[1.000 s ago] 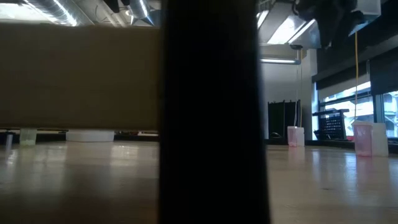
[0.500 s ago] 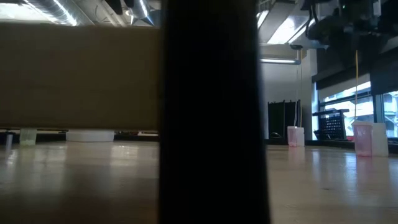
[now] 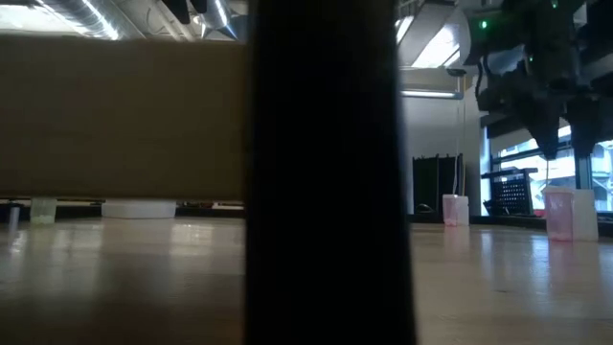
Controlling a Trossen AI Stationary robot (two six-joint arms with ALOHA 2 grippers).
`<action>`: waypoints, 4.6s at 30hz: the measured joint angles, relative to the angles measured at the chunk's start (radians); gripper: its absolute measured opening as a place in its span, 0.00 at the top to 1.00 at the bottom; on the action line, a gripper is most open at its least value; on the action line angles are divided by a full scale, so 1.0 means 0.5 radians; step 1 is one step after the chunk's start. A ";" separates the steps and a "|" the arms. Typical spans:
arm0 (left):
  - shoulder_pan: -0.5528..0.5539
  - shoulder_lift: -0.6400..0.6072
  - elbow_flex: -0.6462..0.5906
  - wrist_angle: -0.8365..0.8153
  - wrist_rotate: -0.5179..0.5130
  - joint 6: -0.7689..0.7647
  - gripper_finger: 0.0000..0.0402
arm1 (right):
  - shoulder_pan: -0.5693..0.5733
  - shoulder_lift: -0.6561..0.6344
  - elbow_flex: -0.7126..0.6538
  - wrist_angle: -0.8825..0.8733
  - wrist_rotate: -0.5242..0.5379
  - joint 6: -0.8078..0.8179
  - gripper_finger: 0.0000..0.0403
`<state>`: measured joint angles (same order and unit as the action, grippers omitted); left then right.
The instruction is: Pick and place medicine bottles onto shelf by color
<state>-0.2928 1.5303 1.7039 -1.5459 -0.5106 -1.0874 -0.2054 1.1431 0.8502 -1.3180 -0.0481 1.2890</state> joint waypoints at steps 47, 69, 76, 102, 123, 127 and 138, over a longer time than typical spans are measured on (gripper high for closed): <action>-0.007 0.000 0.000 -0.001 -0.001 0.052 0.52 | -0.108 0.149 -0.176 0.176 0.020 -0.015 0.47; -0.011 0.000 0.000 -0.001 -0.001 0.103 0.52 | -0.107 0.393 -0.176 0.218 0.004 -0.025 0.47; -0.011 0.000 0.000 -0.002 -0.001 0.104 0.52 | -0.107 0.453 -0.176 0.273 0.005 -0.067 0.47; -0.010 0.000 0.000 -0.002 0.000 0.154 0.52 | -0.107 0.460 -0.176 0.441 -0.015 -0.224 0.47; -0.008 0.000 0.000 -0.002 -0.001 0.155 0.52 | -0.107 0.460 -0.176 0.453 -0.153 -0.231 0.47; -0.008 0.000 0.000 -0.002 0.000 0.155 0.52 | -0.107 0.460 -0.176 0.452 -0.117 -0.230 0.47; -0.008 0.000 0.000 -0.002 -0.001 0.155 0.52 | -0.106 0.459 -0.176 0.454 -0.116 -0.225 0.62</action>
<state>-0.2966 1.5303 1.7039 -1.5471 -0.5110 -1.0100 -0.2584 1.3724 0.7620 -1.0909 -0.1062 1.1762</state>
